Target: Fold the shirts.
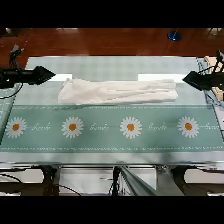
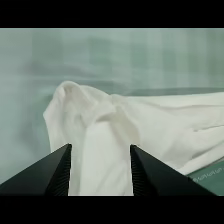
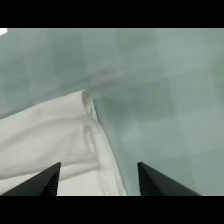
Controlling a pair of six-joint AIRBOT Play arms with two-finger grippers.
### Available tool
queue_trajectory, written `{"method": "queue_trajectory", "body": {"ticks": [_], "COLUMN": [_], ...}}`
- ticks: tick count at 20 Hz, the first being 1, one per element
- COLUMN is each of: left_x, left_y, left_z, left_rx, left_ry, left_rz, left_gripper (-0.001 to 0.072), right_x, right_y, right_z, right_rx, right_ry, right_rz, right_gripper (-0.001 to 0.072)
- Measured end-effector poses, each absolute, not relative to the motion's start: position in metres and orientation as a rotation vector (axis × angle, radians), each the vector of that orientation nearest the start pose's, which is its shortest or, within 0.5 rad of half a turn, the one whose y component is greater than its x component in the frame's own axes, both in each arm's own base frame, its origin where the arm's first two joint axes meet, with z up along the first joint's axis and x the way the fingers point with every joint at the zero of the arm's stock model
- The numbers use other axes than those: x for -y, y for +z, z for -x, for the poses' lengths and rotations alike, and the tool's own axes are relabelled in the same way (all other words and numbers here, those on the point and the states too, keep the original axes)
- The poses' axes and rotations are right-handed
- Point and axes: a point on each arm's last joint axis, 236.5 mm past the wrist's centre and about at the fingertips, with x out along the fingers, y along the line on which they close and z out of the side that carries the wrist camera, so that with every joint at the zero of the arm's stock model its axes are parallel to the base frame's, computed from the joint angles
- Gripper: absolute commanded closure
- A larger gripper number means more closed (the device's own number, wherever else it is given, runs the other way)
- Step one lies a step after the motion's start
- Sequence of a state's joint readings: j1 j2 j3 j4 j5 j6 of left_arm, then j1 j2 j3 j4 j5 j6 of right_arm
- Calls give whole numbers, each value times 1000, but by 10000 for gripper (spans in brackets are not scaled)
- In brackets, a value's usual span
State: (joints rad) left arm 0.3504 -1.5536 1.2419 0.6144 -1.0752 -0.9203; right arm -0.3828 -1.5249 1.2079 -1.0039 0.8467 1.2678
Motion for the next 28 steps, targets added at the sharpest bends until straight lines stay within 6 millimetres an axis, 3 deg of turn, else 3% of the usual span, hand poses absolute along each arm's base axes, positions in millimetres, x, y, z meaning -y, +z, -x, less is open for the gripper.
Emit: {"method": "queue_trajectory", "body": {"ticks": [4,9,11,13,16,17,18,22,25,28], "left_x": [17,28,33,38,45,49,54,101,166,235], "left_y": [15,16,15,15,16,18,20,40,51,46], "left_z": [-465,-460,-459,-459,-457,-457,-458,-458,-452,-439], "left_rx": [-982,-1003,-1008,-1012,-1018,-1017,-1015,-990,-998,-1037], "left_ry": [-464,-493,-502,-513,-530,-538,-550,-660,-764,-825], "left_rz": [576,574,568,563,558,560,569,635,664,660], "left_gripper": [275,275,275,275,304,470,682,680,680,680], "right_x": [71,57,41,21,5,3,1,2,-1,-4], "right_y": [-54,-81,-92,-104,-102,-92,-73,9,57,100], "right_z": [-479,-485,-484,-480,-481,-480,-483,-474,-450,-430], "right_rx": [-1070,-1123,-1163,-1214,-1234,-1234,-1204,-1118,-1101,-1057], "right_ry": [74,122,150,182,229,256,284,333,348,347], "right_rz": [-708,-819,-845,-853,-812,-775,-754,-599,-513,-456], "right_gripper": [133,155,312,660,686,686,686,686,686,686]}}
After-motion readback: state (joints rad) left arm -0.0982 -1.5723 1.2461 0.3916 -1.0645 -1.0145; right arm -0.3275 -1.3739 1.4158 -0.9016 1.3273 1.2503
